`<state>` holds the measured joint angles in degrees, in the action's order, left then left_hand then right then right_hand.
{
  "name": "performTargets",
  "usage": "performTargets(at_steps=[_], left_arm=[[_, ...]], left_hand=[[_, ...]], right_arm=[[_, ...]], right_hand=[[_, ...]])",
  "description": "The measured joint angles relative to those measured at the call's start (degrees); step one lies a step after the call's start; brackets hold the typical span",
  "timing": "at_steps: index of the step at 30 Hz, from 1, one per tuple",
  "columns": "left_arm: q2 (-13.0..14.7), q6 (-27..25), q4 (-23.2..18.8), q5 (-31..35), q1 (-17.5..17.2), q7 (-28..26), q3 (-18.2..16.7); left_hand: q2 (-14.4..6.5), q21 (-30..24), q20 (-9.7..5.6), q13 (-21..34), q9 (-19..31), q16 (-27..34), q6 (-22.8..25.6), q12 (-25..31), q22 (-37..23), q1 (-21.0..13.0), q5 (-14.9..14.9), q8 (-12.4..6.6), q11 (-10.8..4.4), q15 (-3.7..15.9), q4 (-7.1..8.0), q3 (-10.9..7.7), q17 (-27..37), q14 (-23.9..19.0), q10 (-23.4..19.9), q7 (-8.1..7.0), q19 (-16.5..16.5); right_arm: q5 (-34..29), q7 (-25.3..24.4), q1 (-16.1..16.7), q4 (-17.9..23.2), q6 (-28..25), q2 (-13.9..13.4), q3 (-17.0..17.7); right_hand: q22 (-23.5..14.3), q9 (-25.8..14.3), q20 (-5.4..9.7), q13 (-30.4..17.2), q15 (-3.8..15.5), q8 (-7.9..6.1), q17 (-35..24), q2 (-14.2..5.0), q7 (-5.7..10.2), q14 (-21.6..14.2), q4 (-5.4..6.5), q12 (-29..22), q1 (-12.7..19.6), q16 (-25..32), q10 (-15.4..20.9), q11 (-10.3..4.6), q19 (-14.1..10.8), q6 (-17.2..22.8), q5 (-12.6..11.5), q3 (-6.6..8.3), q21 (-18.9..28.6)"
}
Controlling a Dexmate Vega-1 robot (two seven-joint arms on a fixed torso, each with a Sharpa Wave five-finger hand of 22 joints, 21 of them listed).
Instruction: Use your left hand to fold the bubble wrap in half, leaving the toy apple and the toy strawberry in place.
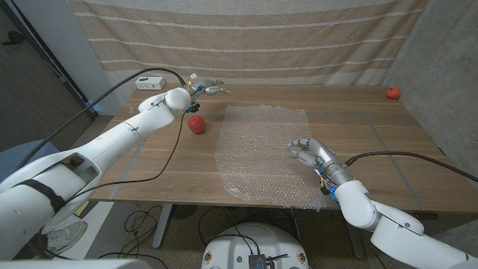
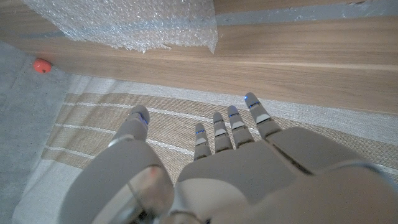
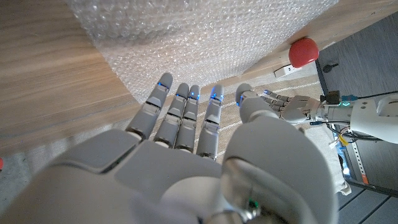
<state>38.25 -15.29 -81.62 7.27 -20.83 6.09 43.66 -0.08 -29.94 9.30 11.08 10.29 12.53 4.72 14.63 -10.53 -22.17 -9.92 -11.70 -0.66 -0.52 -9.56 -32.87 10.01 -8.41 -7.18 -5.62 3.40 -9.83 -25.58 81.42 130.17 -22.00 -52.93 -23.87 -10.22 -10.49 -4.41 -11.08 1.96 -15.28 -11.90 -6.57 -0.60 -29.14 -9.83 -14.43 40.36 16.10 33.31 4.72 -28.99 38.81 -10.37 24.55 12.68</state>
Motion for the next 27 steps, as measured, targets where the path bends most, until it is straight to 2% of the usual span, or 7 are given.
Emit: performTargets(at_steps=[5,10,13,17,20,27], left_arm=[[-0.99,-0.40,1.04,1.74,1.30,1.25,1.35],[-1.76,-0.61,1.85,2.82,2.19,2.21,2.33],[-2.21,-0.73,2.42,3.39,2.72,2.75,2.94],[-2.72,-0.96,2.97,4.10,3.25,3.47,3.55],[-3.03,-1.06,3.34,4.51,3.57,4.01,3.94],[-3.26,-1.76,3.56,5.72,3.82,5.01,4.27]], left_hand=[[0.28,0.00,0.00,0.00,0.00,0.00,0.44,0.00,0.00,-0.44,0.00,-0.45,-0.07,0.00,-0.07,-0.07,0.00,-0.85,-0.69,0.18,0.62],[0.32,0.00,-0.49,0.00,0.00,0.00,0.91,0.22,0.00,-1.03,0.00,-0.45,-0.30,0.41,-0.28,0.15,0.00,-1.45,-1.53,0.32,1.11],[0.38,0.00,-0.37,-0.01,-0.01,0.00,0.91,0.22,0.00,-1.69,0.00,-0.45,-0.29,0.41,-0.28,0.15,-0.01,-1.45,-1.52,0.32,1.23],[0.67,0.00,-0.53,-0.01,-0.01,0.00,0.91,0.22,0.00,-1.98,0.00,-0.45,-0.19,0.41,-0.28,0.15,-0.01,-1.44,-1.62,0.32,1.57],[0.68,0.00,-0.38,-0.01,-0.01,0.00,0.91,0.22,0.01,-2.01,0.00,-0.19,-0.19,0.11,-0.28,0.15,-0.01,-1.75,-1.62,0.32,1.82],[1.08,0.29,-0.38,-0.01,-0.01,-0.17,0.91,-0.23,0.01,-2.99,0.00,0.06,-0.41,0.40,-0.08,0.80,-0.01,-2.05,-1.79,0.32,1.82]], right_arm=[[-2.32,-0.34,1.12,1.82,-2.89,-0.55,-0.68],[-3.86,-0.37,2.09,3.41,-5.50,-1.17,-1.21],[-4.85,-0.23,2.67,4.42,-7.59,-1.51,-1.67],[-5.84,-0.06,3.50,5.61,-10.02,-1.78,-2.46],[-6.42,-0.02,4.09,6.44,-11.57,-1.89,-2.99],[-6.64,-0.02,5.56,7.86,-12.42,-1.90,-4.15]], right_hand=[[-0.06,0.10,0.10,0.00,0.41,0.00,-0.72,0.00,-0.32,-2.62,0.24,-0.43,0.00,1.30,2.21,0.33,-0.94,1.12,0.22,-0.24,0.34],[-0.06,0.10,0.01,0.01,0.50,0.00,-0.81,0.00,-0.61,-2.71,0.24,-0.43,0.00,1.71,2.53,0.30,-1.02,1.44,0.21,-0.24,0.34],[-0.06,0.10,0.32,0.00,0.49,0.00,-0.81,0.00,-0.31,-2.71,0.24,-0.43,0.00,1.70,2.53,0.30,-1.33,1.74,0.22,-0.24,0.34],[-0.06,0.10,0.01,0.01,0.20,0.00,-0.81,0.00,-0.61,-3.01,0.23,-0.43,0.00,1.70,2.84,0.61,-1.64,2.04,0.21,-0.24,0.34],[-0.05,0.10,0.01,0.01,0.35,0.00,-0.81,0.00,-0.30,-3.17,0.23,-0.43,0.00,1.70,3.15,0.31,-1.64,2.36,0.21,-0.23,0.34],[-0.05,0.09,0.01,0.01,0.49,0.25,-0.81,0.00,-0.61,-3.32,0.44,-0.43,0.00,1.70,3.37,0.52,-1.64,2.65,0.21,-0.03,0.34]])
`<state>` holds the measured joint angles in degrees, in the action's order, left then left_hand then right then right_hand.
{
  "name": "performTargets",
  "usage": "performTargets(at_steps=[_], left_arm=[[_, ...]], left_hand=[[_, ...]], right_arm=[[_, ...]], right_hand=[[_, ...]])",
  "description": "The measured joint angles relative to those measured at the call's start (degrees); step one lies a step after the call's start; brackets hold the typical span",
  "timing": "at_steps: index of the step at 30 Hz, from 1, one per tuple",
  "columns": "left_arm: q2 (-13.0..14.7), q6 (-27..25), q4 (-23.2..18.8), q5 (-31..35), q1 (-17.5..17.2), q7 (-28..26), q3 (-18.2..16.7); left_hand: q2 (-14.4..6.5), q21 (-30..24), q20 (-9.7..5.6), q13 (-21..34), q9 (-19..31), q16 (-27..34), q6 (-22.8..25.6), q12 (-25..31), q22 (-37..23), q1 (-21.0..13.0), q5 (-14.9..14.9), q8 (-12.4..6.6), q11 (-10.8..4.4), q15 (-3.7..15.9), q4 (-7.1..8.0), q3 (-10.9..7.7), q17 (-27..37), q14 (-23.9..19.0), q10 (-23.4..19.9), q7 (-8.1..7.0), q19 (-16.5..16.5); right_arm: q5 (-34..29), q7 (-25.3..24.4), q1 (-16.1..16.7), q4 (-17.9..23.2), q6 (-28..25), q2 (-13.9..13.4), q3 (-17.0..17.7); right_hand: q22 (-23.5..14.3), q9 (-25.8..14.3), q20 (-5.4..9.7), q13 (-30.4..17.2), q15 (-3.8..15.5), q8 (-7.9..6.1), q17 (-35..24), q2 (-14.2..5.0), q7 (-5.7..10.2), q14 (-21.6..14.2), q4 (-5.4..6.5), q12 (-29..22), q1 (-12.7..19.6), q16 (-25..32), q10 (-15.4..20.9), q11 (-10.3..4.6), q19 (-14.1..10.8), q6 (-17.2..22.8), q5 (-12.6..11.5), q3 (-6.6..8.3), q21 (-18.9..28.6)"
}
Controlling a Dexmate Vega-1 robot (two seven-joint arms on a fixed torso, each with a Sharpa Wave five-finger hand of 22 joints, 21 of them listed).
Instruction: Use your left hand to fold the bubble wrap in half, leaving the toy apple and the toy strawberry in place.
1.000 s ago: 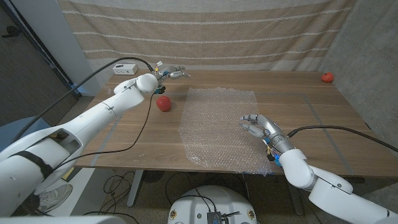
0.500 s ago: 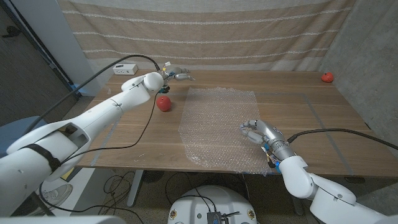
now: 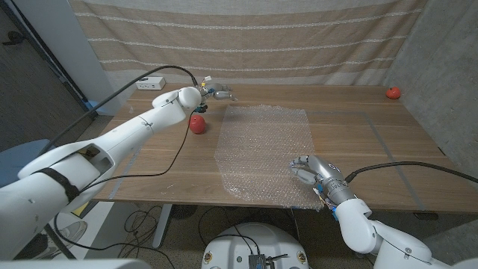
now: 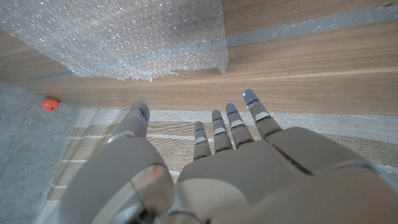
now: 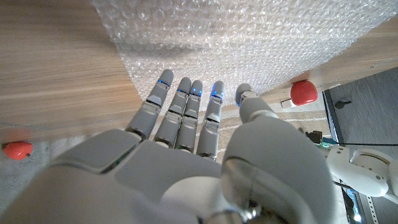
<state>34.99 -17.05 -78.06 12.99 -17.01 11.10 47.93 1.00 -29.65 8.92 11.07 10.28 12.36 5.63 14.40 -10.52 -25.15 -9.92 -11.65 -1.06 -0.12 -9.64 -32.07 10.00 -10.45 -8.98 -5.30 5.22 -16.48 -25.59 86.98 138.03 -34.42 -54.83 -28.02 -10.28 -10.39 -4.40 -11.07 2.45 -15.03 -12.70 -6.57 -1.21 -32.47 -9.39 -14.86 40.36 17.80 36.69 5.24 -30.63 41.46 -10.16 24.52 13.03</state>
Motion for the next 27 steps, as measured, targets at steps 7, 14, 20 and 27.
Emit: performTargets(at_steps=[7,14,20,27], left_arm=[[-1.66,-0.51,2.12,1.14,1.55,0.99,2.14],[-3.07,-0.36,4.59,1.93,2.70,1.57,3.35],[-4.58,0.59,7.24,2.42,3.90,1.93,4.38],[-8.05,1.99,13.25,2.91,6.46,2.57,6.76]], left_hand=[[0.40,0.21,-0.15,0.00,0.00,-0.32,-0.21,-0.43,0.00,-0.76,0.00,0.43,-0.20,-0.28,0.07,0.52,0.00,-0.30,0.20,0.21,0.15],[0.88,0.39,-0.12,-0.01,-0.01,-0.32,0.00,-0.43,0.00,-1.34,0.00,0.43,-0.20,-0.10,0.23,0.68,0.00,-0.73,0.20,-0.01,0.72],[0.88,0.42,-0.07,-0.01,-0.01,-0.32,0.30,-0.43,0.00,-2.56,0.00,0.43,-0.94,0.00,-0.02,0.94,0.00,-3.06,-1.11,-0.31,0.92],[0.55,0.18,-0.28,-0.01,-0.01,0.16,1.17,0.02,0.01,-4.67,0.00,0.43,-1.30,0.66,-0.04,0.96,0.00,-5.80,-4.07,-0.13,3.89]], right_arm=[[-0.92,-1.08,1.28,1.18,-4.26,0.01,-0.80],[-1.06,-2.09,2.61,2.14,-5.55,-0.14,-1.23],[-1.16,-2.83,3.45,2.70,-6.37,-0.17,-1.63],[-1.25,-4.31,4.22,3.19,-7.70,-0.07,-2.06]], right_hand=[[0.00,-0.01,0.30,0.00,-0.29,0.00,0.00,0.00,-0.02,-0.30,0.00,0.00,0.00,0.00,0.59,-0.01,-0.30,0.63,0.00,0.00,0.00],[0.00,-0.01,0.30,0.01,-0.20,0.00,0.01,0.00,-0.11,-0.84,0.23,0.00,0.00,0.00,1.10,-0.13,-0.30,1.34,0.00,0.23,0.33],[0.01,-0.01,0.30,0.01,0.00,0.00,0.21,0.00,-0.05,-1.23,0.06,-0.23,0.00,0.00,1.72,-0.12,-0.30,1.90,0.00,0.40,0.32],[0.01,-0.01,0.30,-0.22,-0.18,0.22,0.21,0.00,-0.21,-1.42,0.30,-0.23,0.00,0.00,1.94,0.10,-0.71,2.06,0.00,0.64,0.31]])
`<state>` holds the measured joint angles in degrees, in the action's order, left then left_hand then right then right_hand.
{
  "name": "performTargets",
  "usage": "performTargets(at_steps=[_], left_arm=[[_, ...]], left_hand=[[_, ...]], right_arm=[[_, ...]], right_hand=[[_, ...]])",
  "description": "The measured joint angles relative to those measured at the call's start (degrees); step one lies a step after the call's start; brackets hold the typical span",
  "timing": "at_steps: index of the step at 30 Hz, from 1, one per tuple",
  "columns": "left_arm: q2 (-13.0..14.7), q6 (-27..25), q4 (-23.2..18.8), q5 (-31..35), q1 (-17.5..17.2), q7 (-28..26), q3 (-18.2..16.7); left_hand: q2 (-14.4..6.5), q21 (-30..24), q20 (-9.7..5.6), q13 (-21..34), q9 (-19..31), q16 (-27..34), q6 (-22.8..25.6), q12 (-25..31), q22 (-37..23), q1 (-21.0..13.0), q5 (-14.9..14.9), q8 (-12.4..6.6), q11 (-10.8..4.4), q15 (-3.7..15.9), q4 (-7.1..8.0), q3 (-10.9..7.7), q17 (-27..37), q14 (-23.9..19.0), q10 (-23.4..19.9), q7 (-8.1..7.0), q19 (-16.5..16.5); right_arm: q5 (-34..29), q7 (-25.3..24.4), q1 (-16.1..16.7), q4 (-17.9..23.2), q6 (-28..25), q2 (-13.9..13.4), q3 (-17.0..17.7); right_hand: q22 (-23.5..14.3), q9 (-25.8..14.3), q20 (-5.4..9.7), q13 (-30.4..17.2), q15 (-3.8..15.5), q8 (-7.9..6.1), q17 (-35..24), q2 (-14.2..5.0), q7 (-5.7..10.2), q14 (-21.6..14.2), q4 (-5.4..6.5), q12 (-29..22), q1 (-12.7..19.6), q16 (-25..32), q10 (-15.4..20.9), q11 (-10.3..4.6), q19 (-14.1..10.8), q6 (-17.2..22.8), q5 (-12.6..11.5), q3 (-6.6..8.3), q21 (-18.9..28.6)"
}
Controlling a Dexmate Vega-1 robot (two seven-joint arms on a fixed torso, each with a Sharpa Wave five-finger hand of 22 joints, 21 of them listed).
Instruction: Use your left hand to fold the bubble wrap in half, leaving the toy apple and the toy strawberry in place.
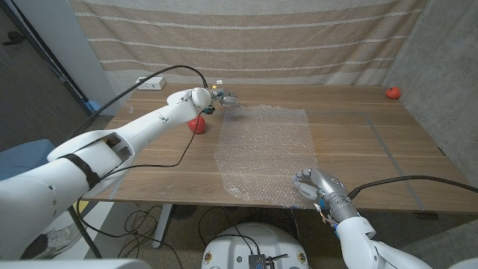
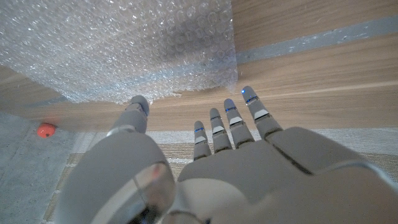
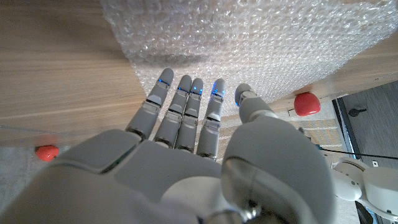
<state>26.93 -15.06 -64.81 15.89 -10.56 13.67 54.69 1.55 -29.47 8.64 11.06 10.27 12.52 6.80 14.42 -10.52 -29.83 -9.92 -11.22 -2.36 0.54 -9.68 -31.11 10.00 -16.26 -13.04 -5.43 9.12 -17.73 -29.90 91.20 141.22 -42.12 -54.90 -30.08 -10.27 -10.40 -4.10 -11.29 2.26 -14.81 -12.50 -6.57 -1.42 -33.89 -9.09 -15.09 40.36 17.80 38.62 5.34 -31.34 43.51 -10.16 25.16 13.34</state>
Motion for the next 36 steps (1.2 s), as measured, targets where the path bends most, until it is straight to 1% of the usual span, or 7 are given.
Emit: performTargets(at_steps=[4,12,16,23,29,31,36], left_arm=[[-1.26,0.51,1.98,0.47,1.07,0.55,1.16],[-2.92,-0.77,4.13,1.83,2.64,1.94,3.23],[-3.74,-1.83,5.13,2.34,3.42,2.63,4.25],[-4.86,-2.70,6.82,3.07,4.35,3.12,5.50],[-5.58,-2.86,7.89,3.40,4.58,2.31,6.20],[-5.87,-2.97,7.91,3.72,4.22,1.31,6.63],[-5.64,-3.10,6.52,4.57,3.18,-1.54,6.79]], left_hand=[[-0.03,-0.86,0.24,0.00,0.00,0.01,0.43,0.43,0.00,-1.43,0.00,0.00,-0.41,0.38,0.03,0.44,-0.03,-2.65,-2.04,0.18,2.92],[-0.69,-2.32,1.37,0.00,0.28,0.01,0.68,-0.72,-0.30,-5.89,0.00,0.00,0.26,-2.20,-0.17,0.65,-0.14,-4.75,-1.23,-0.07,8.27],[-1.85,-3.32,0.60,0.00,0.28,0.01,0.22,-0.90,-0.29,-9.91,-0.27,-0.01,0.29,-2.36,-0.86,-0.05,-0.14,-6.43,-0.63,-0.10,11.40],[-1.83,-5.53,-3.82,0.11,0.28,0.01,1.07,-1.01,0.03,-18.07,-0.48,-0.10,-0.20,1.80,-0.97,-0.16,-0.14,-12.20,-3.08,1.37,18.24],[-2.89,-8.03,-8.85,0.51,0.32,0.91,5.56,1.09,-0.10,-26.01,-0.71,-1.04,-2.17,2.44,-0.92,0.75,-0.07,-18.12,-10.59,3.53,24.28],[-3.56,-9.46,-11.27,0.56,0.55,1.29,7.04,1.35,-0.21,-30.49,-0.78,-1.15,-3.10,2.86,-1.00,0.72,-0.43,-21.73,-12.96,3.98,27.37],[-4.41,-14.33,-12.80,0.82,0.82,3.24,12.96,2.40,-0.45,-41.51,-1.56,-1.96,-4.32,5.41,-1.31,-0.93,0.58,-33.70,-18.47,4.79,33.05]], right_arm=[[0.00,-0.52,0.29,0.15,-0.44,0.15,-0.17],[0.07,-1.39,0.81,0.39,-1.11,0.30,-0.32],[0.23,-1.68,0.92,0.46,-1.52,0.30,-0.41],[0.86,-1.71,0.83,0.47,-1.96,0.10,-0.42],[1.63,-1.55,0.66,0.47,-2.40,-0.05,-0.41],[1.63,-1.55,0.56,0.47,-2.40,-0.08,-0.44],[2.11,-1.56,0.35,0.12,-2.57,-0.11,-0.51]], right_hand=[[0.00,0.00,0.00,-0.06,-0.01,0.00,0.00,0.00,0.20,0.00,0.00,0.00,0.00,0.00,0.00,0.00,0.00,0.20,0.00,0.00,0.00],[0.00,-0.01,0.21,-0.05,0.12,0.14,-0.12,0.00,0.19,-0.55,-0.23,0.00,0.00,0.00,1.34,-0.14,-0.20,2.50,0.00,0.23,-0.01],[0.00,-0.01,0.01,-0.01,0.50,-0.25,-0.25,0.00,0.00,-1.35,-0.23,0.00,0.00,0.00,2.39,-0.33,-0.42,4.29,0.00,0.23,-0.01],[0.00,-0.01,0.00,0.11,0.92,-0.47,-0.44,0.00,-0.53,-3.60,-0.16,-0.60,0.00,0.74,4.63,-0.33,-1.23,6.86,0.00,0.64,0.23],[0.01,-0.01,0.45,0.10,1.11,-0.46,-0.44,0.00,-0.83,-4.84,-0.16,-0.60,0.00,0.88,5.93,-0.20,-1.67,7.98,0.00,0.63,0.44],[-0.18,-0.01,0.51,0.10,1.07,-0.61,-0.44,0.00,-0.63,-5.59,-0.17,-0.83,0.00,1.28,6.26,-0.12,-2.21,8.63,0.00,0.94,0.52],[-0.25,-0.01,1.06,0.10,1.22,-0.67,-0.68,0.00,-0.69,-7.18,-0.09,-0.83,0.00,1.94,7.34,0.05,-3.64,10.20,0.00,1.02,0.99]])
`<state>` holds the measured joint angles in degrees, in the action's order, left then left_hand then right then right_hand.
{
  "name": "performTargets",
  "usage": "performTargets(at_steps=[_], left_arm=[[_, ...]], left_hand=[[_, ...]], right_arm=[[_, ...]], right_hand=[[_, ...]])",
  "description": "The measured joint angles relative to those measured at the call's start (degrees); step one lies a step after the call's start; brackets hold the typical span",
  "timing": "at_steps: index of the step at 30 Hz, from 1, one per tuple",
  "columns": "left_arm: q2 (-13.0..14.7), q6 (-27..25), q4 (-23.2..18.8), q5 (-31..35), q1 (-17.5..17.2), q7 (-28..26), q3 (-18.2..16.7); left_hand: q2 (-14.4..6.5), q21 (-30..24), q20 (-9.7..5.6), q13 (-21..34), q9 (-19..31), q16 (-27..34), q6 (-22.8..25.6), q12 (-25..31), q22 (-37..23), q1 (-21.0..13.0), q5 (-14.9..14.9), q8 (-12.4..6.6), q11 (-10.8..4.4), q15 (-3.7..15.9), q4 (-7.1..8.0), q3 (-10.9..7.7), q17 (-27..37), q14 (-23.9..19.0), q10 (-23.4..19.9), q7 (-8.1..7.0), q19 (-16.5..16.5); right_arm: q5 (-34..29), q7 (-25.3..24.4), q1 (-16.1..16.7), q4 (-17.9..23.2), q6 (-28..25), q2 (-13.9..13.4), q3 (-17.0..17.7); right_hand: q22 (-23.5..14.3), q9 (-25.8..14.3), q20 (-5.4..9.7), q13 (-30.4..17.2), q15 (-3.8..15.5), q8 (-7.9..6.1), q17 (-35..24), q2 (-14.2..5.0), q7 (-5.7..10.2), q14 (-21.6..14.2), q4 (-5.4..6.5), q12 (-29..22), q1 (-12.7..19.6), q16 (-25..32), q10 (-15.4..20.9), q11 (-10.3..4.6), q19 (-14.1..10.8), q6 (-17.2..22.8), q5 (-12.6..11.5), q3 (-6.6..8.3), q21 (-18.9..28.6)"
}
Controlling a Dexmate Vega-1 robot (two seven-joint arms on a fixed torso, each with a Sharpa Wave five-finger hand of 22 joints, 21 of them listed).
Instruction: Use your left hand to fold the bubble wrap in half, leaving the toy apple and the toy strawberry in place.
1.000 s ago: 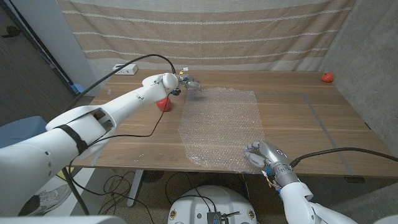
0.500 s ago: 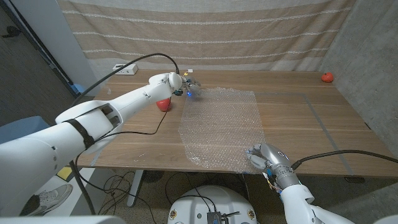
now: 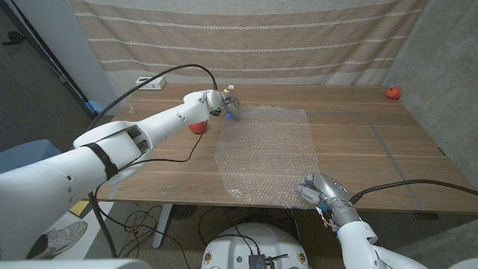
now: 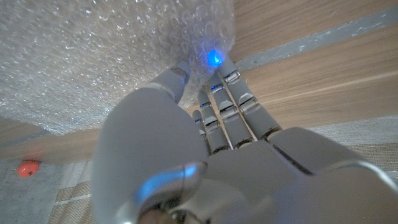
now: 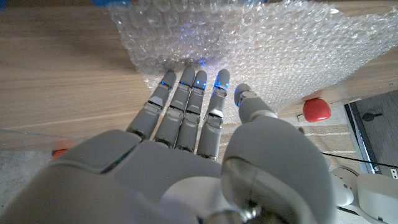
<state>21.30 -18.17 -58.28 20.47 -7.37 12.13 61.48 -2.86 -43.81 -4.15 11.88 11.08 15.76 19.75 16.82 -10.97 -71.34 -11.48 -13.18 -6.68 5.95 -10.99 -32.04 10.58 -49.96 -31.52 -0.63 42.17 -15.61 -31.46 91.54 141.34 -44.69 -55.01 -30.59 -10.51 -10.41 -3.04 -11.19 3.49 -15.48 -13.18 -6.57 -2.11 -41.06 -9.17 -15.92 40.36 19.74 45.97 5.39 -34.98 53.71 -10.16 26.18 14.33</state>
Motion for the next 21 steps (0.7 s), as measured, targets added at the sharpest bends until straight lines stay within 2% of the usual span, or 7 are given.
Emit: performTargets(at_steps=[4,6,8,12,17,19,21], left_arm=[[0.55,0.05,-1.77,0.59,-1.35,-2.71,-0.30],[0.84,0.18,-2.46,0.77,-1.94,-3.83,-0.57],[1.24,0.66,-3.33,0.85,-2.67,-5.12,-1.05],[2.14,1.68,-5.16,0.86,-3.94,-7.01,-2.25],[2.94,3.62,-6.84,0.55,-5.02,-10.37,-3.22],[4.21,4.29,-9.85,0.44,-6.73,-11.35,-4.85],[4.21,4.91,-9.85,0.33,-6.73,-12.05,-4.85]], left_hand=[[0.11,-4.38,-0.44,0.17,0.73,0.27,12.08,2.04,-0.12,-6.30,0.00,-3.08,-0.86,1.74,0.73,0.83,0.40,-5.40,-7.23,0.46,1.12],[0.05,-6.11,-0.44,0.26,1.22,0.27,18.12,3.10,-0.05,-7.49,0.00,-4.65,-1.07,2.37,0.95,1.63,0.35,-7.19,-11.33,0.62,1.13],[-0.13,-7.24,-0.44,0.47,1.52,0.20,21.98,3.59,0.24,-7.66,0.01,-5.53,-1.14,2.97,1.21,1.95,0.31,-8.51,-14.07,0.62,1.13],[-0.40,-8.34,-0.44,0.53,1.59,-0.06,26.79,4.01,0.59,-8.24,0.02,-6.54,-0.66,3.90,1.18,2.48,0.17,-10.34,-17.29,0.56,1.13],[-0.48,-9.21,-0.44,0.54,1.86,0.48,31.15,4.46,0.59,-8.32,0.04,-7.18,-0.49,3.09,1.42,2.86,0.15,-11.58,-20.92,0.03,1.12],[-0.56,-9.64,-0.66,0.54,1.86,0.75,32.20,4.46,0.59,-8.39,0.17,-7.26,-0.39,2.83,1.52,2.97,0.15,-11.84,-21.60,0.02,1.35],[-0.56,-10.16,-0.45,0.54,1.86,0.78,33.64,4.46,0.59,-8.39,0.20,-7.41,-0.51,2.67,1.57,3.19,0.15,-12.00,-22.37,-0.17,1.76]], right_arm=[[0.23,-0.31,-0.05,-0.23,0.00,-0.01,-0.02],[0.37,-0.35,-0.17,-0.37,-0.19,-0.02,-0.13],[0.56,-0.28,-0.43,-0.53,-0.66,-0.03,-0.29],[1.02,0.18,-0.95,-0.76,-1.49,-0.04,-0.56],[1.44,0.55,-1.90,-1.31,-1.90,-0.07,-0.87],[2.13,1.01,-2.39,-1.65,-2.16,-0.15,-1.00],[2.13,1.01,-2.70,-1.88,-2.16,-0.21,-1.05]], right_hand=[[0.01,0.00,0.04,0.00,0.07,0.00,0.15,0.00,-0.13,-0.32,-0.24,0.00,0.00,0.00,0.73,0.24,-1.02,0.65,0.00,0.24,0.35],[-0.01,0.00,-0.14,-0.01,0.00,0.00,0.15,-0.01,-0.03,-0.61,-0.05,0.00,0.01,0.00,0.75,0.22,-1.19,0.75,0.00,0.42,0.36],[-0.06,0.00,-0.13,-0.01,0.00,0.00,0.07,-0.42,-0.03,-0.62,0.06,0.00,0.42,0.00,1.16,-0.17,-1.19,0.75,0.00,0.53,0.48],[-0.22,0.00,-0.13,-0.01,0.01,0.00,-0.03,-0.79,-0.03,-0.62,0.20,-0.01,0.13,0.01,1.29,-0.22,-1.22,1.37,0.00,0.67,0.57],[-0.13,0.00,-0.04,-0.01,0.00,0.24,-0.03,-0.85,-0.03,-0.62,0.37,0.00,0.06,0.01,1.47,-0.05,-1.30,1.37,0.00,0.50,0.57],[-0.13,0.00,-0.04,-0.01,0.00,0.27,-0.03,-0.85,-0.03,-0.61,0.37,0.00,0.06,0.02,1.47,-0.05,-1.30,1.36,0.00,0.50,0.57],[-0.10,0.00,-0.04,-0.01,0.00,0.27,-0.05,-0.85,-0.03,-0.61,0.37,0.00,0.06,0.05,1.47,-0.06,-1.30,1.36,0.00,0.50,0.57]])
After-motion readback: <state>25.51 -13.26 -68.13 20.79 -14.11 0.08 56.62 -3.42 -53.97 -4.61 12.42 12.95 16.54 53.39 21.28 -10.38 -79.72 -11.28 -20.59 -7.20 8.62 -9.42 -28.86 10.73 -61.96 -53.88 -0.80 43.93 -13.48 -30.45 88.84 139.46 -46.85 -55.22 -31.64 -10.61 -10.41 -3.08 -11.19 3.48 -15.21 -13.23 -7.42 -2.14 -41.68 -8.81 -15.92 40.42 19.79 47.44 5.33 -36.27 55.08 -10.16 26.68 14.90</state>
